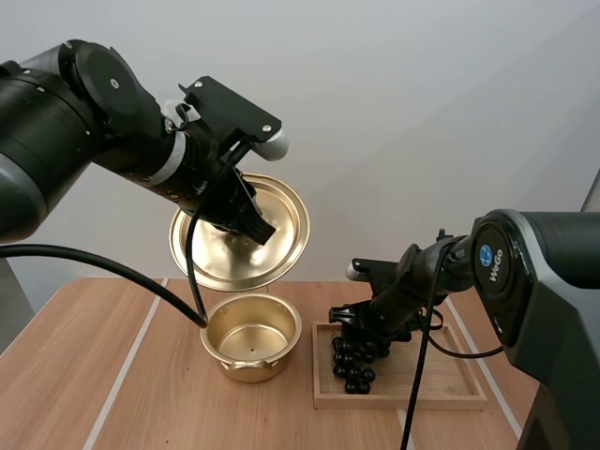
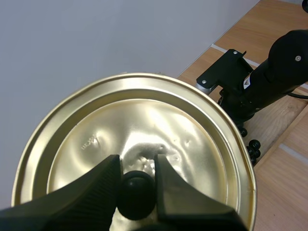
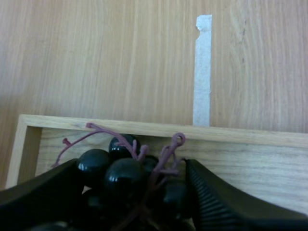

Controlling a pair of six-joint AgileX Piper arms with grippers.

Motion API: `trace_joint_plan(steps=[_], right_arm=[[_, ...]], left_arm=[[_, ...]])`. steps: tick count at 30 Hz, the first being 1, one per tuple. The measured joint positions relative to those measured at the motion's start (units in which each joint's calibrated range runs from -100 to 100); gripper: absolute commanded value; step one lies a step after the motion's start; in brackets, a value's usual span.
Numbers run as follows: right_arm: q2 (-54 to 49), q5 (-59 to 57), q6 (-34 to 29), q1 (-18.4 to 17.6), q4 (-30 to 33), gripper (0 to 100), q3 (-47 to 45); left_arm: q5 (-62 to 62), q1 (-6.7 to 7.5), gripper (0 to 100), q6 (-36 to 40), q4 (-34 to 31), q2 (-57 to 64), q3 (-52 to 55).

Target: Open the lid, put the grape in the pot, and close it

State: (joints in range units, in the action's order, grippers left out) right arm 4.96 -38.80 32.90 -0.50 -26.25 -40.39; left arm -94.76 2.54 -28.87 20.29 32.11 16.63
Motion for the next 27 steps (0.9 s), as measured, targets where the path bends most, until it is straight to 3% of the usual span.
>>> trace_joint_plan(steps=[3, 11, 21, 27], right_arm=[[0.0, 0.19, 0.0, 0.0, 0.11, 0, 0.0], [-1.47, -1.44, 0.0, -0.07, 2.51, 0, 0.0], [-17.79, -7.62, -0.09, -0.15, 2.93, 0, -0.59], [-25.04, -8.15, 0.47, -0.15, 0.08, 0, 0.33]], left_arm=[[0.0, 0.0, 0, 0.0, 0.0, 0.0, 0.0], [0.0, 0.0, 0, 0.0, 0.0, 0.0, 0.0], [0.0, 0.0, 0, 0.0, 0.0, 0.03, 0.0], [0.0, 0.0, 0, 1.33, 0.0, 1.64, -3.29]])
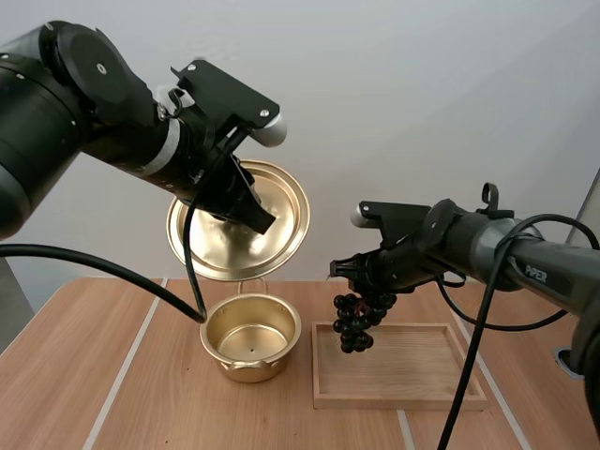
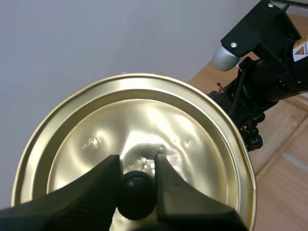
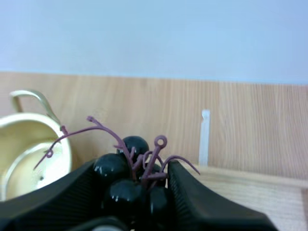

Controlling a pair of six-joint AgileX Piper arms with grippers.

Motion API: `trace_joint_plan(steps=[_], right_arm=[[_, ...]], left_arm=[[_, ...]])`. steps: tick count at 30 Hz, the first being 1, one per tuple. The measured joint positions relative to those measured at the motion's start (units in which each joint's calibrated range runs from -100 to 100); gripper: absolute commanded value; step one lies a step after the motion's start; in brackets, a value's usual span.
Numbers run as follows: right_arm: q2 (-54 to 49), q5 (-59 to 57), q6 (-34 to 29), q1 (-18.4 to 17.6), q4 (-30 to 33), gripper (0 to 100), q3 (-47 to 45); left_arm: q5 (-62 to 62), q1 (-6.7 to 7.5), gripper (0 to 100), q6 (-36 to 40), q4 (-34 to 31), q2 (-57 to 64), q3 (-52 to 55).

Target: Open the lid, put the grape in the pot, and close it

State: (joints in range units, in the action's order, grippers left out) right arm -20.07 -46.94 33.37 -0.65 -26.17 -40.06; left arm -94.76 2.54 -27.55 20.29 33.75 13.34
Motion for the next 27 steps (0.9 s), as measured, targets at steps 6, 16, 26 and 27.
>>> trace_joint_plan(steps=[6, 16, 26, 27], right_arm=[[-1.69, -3.01, 4.31, -0.17, -6.41, 0, 5.3], [-0.84, -3.97, 6.84, -8.73, -9.1, 0, 12.09], [7.41, -1.05, 6.94, -15.45, -9.35, 0, 16.03], [8.25, -0.84, 6.94, -15.57, -9.35, 0, 16.03]], left_arm=[[0.17, 0.0, 0, 2.01, 0.0, 2.7, -7.14], [0.17, 0.0, 0, 4.22, -0.46, 7.14, -19.95], [0.17, 0.0, 0, 9.09, -8.51, 9.67, -25.84], [0.17, 0.0, 0, 9.71, -9.71, 9.91, -26.62]])
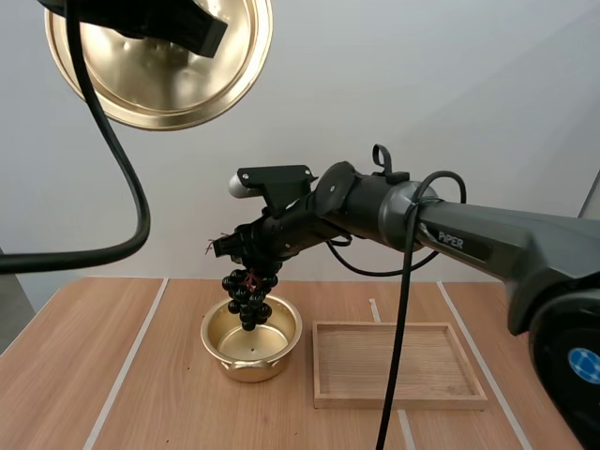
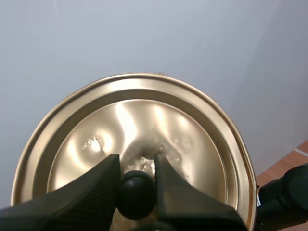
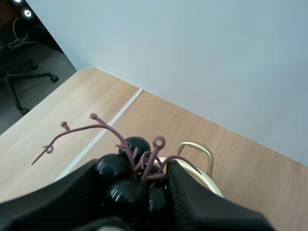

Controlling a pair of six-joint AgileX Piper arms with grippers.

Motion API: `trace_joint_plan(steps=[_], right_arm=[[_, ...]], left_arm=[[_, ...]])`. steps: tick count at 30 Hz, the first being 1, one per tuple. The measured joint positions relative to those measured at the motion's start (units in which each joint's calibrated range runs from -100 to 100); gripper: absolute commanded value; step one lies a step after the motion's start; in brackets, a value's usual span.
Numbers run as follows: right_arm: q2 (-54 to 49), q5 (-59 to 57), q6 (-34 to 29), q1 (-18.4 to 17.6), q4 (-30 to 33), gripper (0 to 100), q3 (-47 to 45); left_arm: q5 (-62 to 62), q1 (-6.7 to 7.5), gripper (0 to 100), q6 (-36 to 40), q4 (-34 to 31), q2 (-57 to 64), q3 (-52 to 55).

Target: Open the lid, put the grape in the pot, and close it

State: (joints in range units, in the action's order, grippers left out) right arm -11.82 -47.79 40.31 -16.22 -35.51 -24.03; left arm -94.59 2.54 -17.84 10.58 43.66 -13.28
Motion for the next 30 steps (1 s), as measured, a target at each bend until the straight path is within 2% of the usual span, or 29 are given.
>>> trace_joint_plan(steps=[10, 11, 13, 14, 16, 17, 30], right_arm=[[9.98, 3.6, 0.0, -0.8, 2.39, 0, 0.0], [10.41, 3.79, 0.0, -0.8, 2.62, 4, 0.0], [11.26, 3.97, 0.0, -0.8, 2.88, 24, 0.0], [11.53, 3.97, 0.0, -0.8, 3.0, 50, 0.0], [11.9, 3.97, 0.0, -0.8, 2.99, 87, 0.0], [12.06, 3.97, 0.0, -0.8, 2.99, 100, 0.0], [11.46, 2.89, 0.0, -0.8, 1.93, 100, 0.0]], left_arm=[[-0.52, 0.0, 0, 2.21, -0.3, 0.22, -1.04], [-0.66, 0.0, 0, 2.25, -0.3, 0.22, -1.04], [-0.66, 0.0, 0, 2.25, -0.3, 0.22, -1.04], [-0.66, 0.0, 0, 2.25, -0.3, 0.22, -1.04], [-0.88, 0.0, 0, 2.25, -0.3, 0.22, -1.04], [-0.87, 0.0, 0, 2.25, -0.3, 0.22, -1.04], [-1.38, 0.0, 0, 2.43, -0.3, 0.22, -1.04]])
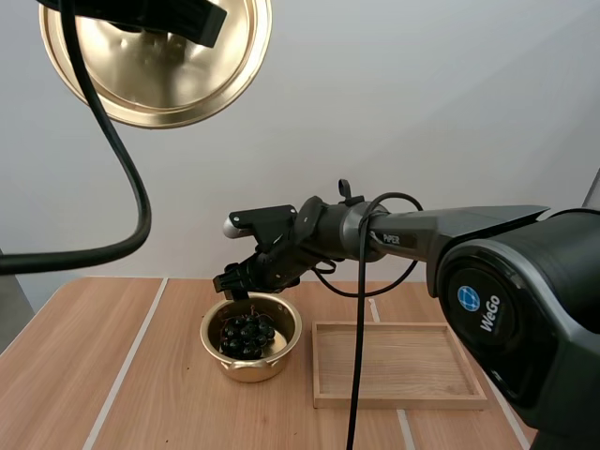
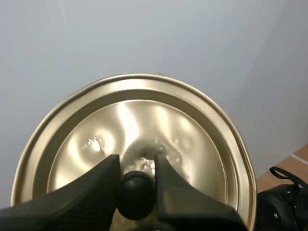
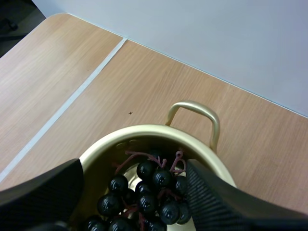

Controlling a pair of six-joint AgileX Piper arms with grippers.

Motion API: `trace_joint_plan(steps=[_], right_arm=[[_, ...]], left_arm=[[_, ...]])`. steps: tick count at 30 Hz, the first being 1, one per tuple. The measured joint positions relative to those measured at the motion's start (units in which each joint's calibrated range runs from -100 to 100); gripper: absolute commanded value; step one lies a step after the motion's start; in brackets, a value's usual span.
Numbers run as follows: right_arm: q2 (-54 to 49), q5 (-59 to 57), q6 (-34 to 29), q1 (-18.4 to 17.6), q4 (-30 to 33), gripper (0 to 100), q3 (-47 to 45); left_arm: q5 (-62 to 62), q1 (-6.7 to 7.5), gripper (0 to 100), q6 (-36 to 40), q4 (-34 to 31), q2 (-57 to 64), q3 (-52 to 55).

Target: Open the lid, put the grape in the pot, and close it

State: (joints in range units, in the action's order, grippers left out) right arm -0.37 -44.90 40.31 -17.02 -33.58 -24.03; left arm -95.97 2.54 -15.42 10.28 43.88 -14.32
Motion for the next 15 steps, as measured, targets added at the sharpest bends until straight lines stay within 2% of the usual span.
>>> trace_joint_plan(steps=[5, 8, 10, 11, 15], right_arm=[[-3.28, -3.09, 0.0, 0.0, 2.0, 100, 0.0], [-5.42, -6.07, -0.38, 0.0, 4.53, 48, 0.0], [-6.74, -8.66, -1.18, 0.0, 5.95, 5, 0.0], [-7.03, -9.32, -1.18, 0.0, 6.31, 0, 0.0], [-9.89, -17.67, -3.43, 0.0, 11.84, 0, -0.16]], left_arm=[[-0.03, 0.0, 0, 0.0, 0.0, 0.0, 0.0], [-0.2, 0.0, 0, 0.0, 0.0, 0.0, 0.0], [-0.39, 0.0, 0, 0.0, 0.0, 0.0, 0.0], [-0.39, 0.0, 0, 0.0, 0.0, 0.0, 0.0], [-0.58, 0.0, 0, 0.1, 0.0, 0.0, 0.0]])
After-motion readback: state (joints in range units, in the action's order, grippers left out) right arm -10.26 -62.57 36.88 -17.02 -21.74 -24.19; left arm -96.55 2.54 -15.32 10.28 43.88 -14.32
